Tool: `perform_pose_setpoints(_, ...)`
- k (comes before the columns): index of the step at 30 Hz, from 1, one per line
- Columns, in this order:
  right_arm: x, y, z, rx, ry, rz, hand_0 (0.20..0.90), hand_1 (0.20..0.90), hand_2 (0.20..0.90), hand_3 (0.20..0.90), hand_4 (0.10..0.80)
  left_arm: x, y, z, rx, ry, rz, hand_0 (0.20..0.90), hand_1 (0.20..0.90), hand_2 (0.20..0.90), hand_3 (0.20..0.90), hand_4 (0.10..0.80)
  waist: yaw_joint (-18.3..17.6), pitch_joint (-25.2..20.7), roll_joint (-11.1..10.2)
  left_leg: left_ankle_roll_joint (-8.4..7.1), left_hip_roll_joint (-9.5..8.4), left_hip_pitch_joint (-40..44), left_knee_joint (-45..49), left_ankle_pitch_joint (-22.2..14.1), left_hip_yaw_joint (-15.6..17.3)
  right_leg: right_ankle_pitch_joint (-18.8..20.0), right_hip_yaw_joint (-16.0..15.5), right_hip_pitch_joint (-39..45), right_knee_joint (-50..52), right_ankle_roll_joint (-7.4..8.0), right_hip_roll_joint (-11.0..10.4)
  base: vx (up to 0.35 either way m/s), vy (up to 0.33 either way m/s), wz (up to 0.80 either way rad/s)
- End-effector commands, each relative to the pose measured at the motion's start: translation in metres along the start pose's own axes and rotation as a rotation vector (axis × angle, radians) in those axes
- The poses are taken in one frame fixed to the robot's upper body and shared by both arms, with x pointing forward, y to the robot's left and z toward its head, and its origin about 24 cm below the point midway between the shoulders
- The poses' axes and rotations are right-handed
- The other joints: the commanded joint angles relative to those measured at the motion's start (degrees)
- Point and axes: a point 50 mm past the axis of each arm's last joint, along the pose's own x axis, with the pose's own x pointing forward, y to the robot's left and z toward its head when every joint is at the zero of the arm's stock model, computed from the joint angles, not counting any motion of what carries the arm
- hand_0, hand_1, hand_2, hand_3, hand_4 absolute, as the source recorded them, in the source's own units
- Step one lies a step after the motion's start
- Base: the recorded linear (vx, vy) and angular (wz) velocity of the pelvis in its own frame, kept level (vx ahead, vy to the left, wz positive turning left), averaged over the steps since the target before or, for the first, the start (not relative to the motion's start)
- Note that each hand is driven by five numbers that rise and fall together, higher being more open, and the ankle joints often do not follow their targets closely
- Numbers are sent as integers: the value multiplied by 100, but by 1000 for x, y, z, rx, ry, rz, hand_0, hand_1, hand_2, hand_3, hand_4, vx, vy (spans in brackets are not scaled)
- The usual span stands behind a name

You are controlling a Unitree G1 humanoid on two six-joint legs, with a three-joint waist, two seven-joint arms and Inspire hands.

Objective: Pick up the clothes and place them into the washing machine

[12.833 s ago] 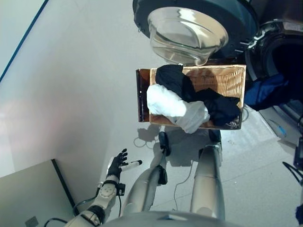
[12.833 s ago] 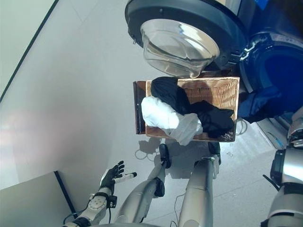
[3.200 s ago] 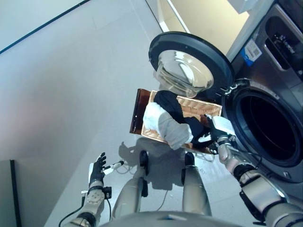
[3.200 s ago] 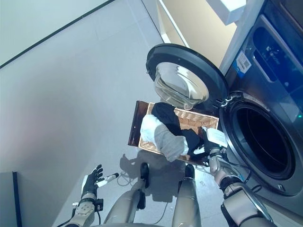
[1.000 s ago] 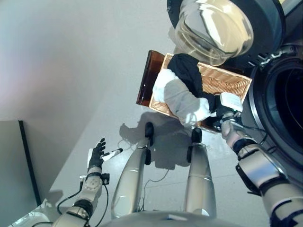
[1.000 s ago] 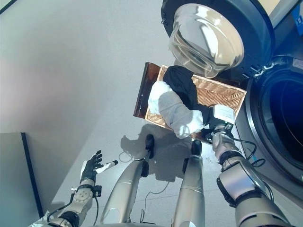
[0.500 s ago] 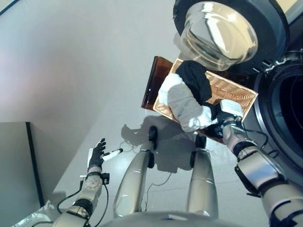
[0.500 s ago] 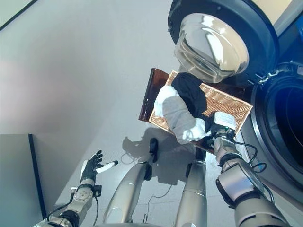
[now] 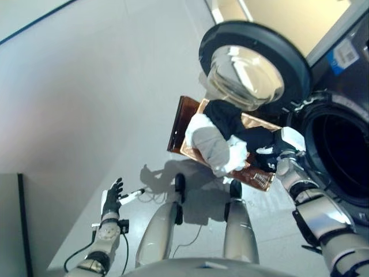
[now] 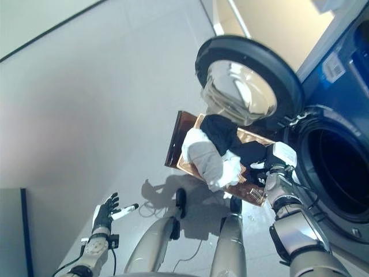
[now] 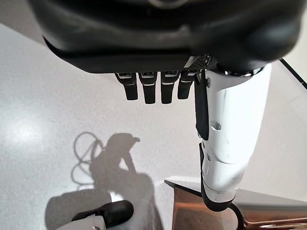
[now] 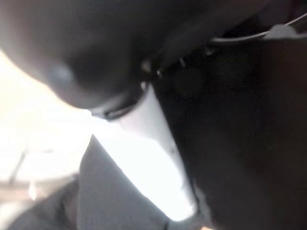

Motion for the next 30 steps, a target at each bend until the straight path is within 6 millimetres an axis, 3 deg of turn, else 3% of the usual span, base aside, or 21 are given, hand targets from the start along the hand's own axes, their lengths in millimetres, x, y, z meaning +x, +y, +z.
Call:
perform_pose_setpoints(1,4,-24,3,136,-57,-112,200,200,200,200,300,0,54,-9,15,19,172,900,900,900,900,800,-66,-239,-301,-93,-211,-125,308,-420,121,894,-84,427,-1465,-300,48,77,-79,-6)
perform_pose_setpoints(10,-17,-24,-14,607,-42,-208,200,200,200,200,300,-4,58,-16,-10,30,190,900,900,900,900,800,-269,-287,-359,-98,-142,30,220,-418,136,824,-75,517,-1460,-294,114,45,-38,-7)
perform_pose_setpoints(12,-32,-14,-32,857,22,-232,200,200,200,200,300,-7,53,-19,-19,30,176,900,900,900,900,800,-339,-302,-330,-84,-129,19,203,-419,152,802,-61,480,-1446,-287,123,29,-11,-7)
perform_pose_setpoints(18,-51,13,-54,1313,176,-310,200,200,200,200,300,-9,47,-22,-32,43,174,900,900,900,900,800,-392,-317,-221,-73,-138,-26,241,-465,176,751,-55,433,-1429,-294,118,4,-2,-1)
perform_pose_setpoints(21,-53,19,-52,1413,192,-312,200,200,200,200,300,-9,47,-23,-33,46,172,900,900,900,900,800,-394,-346,-194,-76,-142,-92,237,-448,192,765,-51,372,-1433,-294,102,0,0,0)
perform_pose_setpoints(22,-53,25,-48,1557,201,-331,200,200,200,200,300,-9,44,-23,-33,54,161,900,900,900,900,800,-387,-337,-153,-78,-145,-85,251,-477,186,724,-52,381,-1407,-299,101,0,0,0)
perform_pose_setpoints(25,-53,32,-46,1752,248,-387,200,200,200,200,300,-10,36,-24,-39,59,130,900,900,900,900,800,-348,-338,-69,-78,-165,-109,250,-481,174,695,-46,351,-1367,-304,94,0,0,0)
perform_pose_setpoints(30,-43,38,-39,1898,312,-393,200,200,200,200,300,-9,25,-23,-39,62,86,900,900,900,900,800,-240,-313,109,-92,-201,-175,204,-418,178,678,-27,253,-1316,-315,78,-2,11,3)
